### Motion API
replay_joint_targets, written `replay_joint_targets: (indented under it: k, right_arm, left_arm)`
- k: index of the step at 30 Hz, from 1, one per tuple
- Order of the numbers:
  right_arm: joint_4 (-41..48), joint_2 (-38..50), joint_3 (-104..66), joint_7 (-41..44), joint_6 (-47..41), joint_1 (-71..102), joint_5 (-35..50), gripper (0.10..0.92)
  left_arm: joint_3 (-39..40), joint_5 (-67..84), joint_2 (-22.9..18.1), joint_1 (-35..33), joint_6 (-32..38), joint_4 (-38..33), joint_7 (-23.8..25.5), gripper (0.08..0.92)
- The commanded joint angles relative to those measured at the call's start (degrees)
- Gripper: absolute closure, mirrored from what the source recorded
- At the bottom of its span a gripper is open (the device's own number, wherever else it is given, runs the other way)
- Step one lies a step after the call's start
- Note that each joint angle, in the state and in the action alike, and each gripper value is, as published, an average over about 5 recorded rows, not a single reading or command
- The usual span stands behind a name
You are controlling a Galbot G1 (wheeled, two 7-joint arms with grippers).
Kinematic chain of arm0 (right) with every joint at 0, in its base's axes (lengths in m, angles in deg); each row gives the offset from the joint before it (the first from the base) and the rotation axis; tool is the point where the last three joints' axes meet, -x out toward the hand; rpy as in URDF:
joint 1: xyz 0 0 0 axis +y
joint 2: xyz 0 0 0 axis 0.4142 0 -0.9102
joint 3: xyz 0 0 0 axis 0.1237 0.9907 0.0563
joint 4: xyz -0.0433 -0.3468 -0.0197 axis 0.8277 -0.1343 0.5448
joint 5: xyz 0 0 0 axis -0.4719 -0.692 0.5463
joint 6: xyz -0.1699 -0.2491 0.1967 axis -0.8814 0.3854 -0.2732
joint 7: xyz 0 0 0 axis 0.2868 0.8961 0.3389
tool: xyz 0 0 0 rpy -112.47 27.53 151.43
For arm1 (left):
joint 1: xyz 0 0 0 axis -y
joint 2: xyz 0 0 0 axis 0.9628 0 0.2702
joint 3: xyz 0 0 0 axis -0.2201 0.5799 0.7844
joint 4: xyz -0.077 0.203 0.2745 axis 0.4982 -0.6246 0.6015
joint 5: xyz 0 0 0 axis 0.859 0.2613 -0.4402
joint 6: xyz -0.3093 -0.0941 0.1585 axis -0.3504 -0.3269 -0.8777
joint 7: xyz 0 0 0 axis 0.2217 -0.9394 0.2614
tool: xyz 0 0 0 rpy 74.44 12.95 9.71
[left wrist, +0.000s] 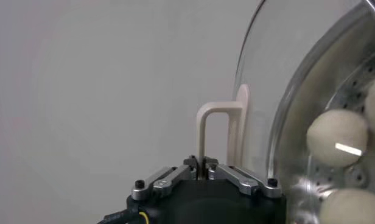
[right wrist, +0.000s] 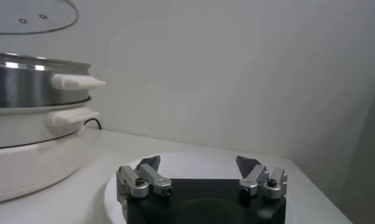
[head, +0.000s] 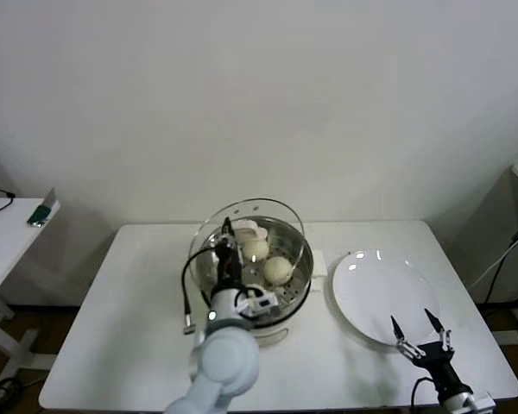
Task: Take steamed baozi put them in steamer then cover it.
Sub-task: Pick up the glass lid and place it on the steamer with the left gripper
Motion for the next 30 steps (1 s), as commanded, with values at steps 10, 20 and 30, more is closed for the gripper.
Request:
replay_joint_targets:
  k: [10, 20, 30]
  right_arm:
    - [0.9, 0.1, 0.1, -0.1, 1.0, -0.2, 0.5, 0.203]
    - [0.9, 0.1, -0.2, -0.3, 1.4, 0.0, 0.5, 0.203]
    - [0.9, -0.1, -0.3, -0.3, 1.6, 0.2, 0.5, 0.203]
  left_arm:
    - [4.7, -9.2, -6.0, -0.1, -1.6, 7.4, 0.0, 0.846]
    - [3.0, -10.9, -5.5, -0.5, -1.0, 9.5, -1.4, 0.846]
    - [1.8, -12.7, -4.8, -1.1, -0.1, 10.7, -2.2, 0.846]
